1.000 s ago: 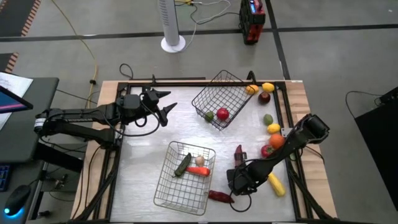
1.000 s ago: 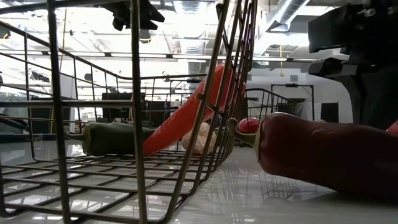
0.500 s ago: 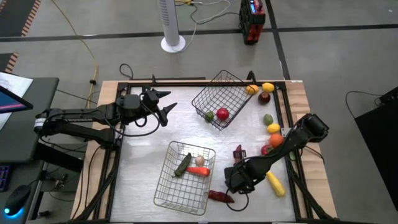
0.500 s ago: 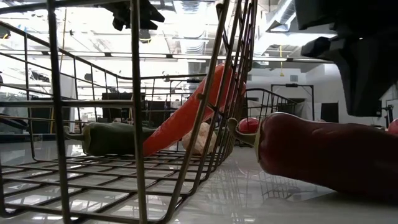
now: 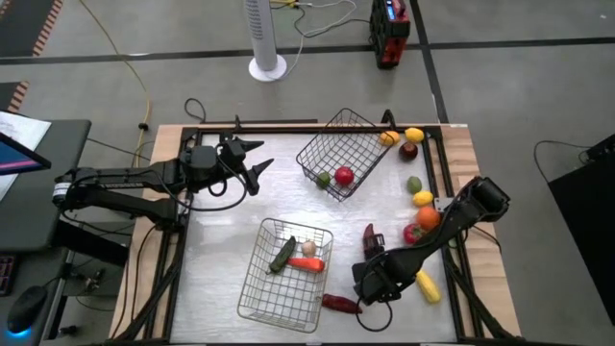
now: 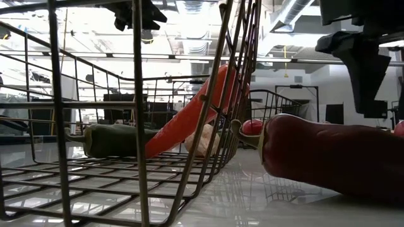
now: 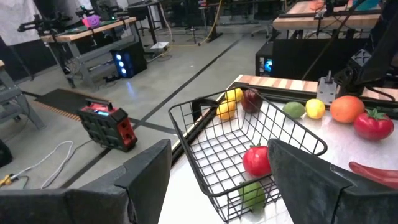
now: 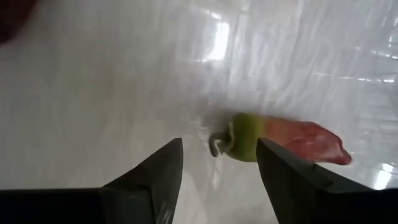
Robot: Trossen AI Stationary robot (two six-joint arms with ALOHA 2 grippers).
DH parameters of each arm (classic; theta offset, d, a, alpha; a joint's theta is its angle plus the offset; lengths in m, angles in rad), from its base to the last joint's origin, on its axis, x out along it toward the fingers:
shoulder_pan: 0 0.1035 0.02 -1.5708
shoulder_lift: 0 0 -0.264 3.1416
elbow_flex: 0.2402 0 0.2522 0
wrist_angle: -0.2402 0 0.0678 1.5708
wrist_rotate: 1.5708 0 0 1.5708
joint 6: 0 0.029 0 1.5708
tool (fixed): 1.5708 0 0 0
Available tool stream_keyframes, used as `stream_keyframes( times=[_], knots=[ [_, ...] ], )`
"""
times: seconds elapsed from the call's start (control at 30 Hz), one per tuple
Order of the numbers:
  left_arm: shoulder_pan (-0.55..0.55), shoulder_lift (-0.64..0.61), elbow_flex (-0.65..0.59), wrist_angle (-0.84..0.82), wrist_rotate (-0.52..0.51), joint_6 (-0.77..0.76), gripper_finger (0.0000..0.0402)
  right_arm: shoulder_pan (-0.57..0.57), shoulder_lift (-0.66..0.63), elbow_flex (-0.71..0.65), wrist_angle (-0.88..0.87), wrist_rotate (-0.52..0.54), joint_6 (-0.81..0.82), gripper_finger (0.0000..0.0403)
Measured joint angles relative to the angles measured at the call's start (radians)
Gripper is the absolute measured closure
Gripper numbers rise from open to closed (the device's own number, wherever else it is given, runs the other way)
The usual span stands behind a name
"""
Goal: Sort produce into baskets
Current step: Put the top red chili pepper into the gold wire basket
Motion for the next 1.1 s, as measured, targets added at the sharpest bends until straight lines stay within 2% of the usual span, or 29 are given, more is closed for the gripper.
stream_keyframes(
  times=[0.2,0.5,1.1],
  knots=[
    [0.0,0.0,0.0,0.0,0.0,0.002,0.0146,0.014,0.0,-0.001,0.004,0.017,-0.04,0.02],
    [0.0,0.0,0.0,0.001,0.0,0.003,0.0146,0.039,0.001,-0.079,0.052,0.048,-0.041,0.0232],
    [0.0,0.0,0.0,0.006,0.0,0.004,0.0146,0.039,0.001,-0.139,0.116,0.096,-0.021,0.0239]
  ],
)
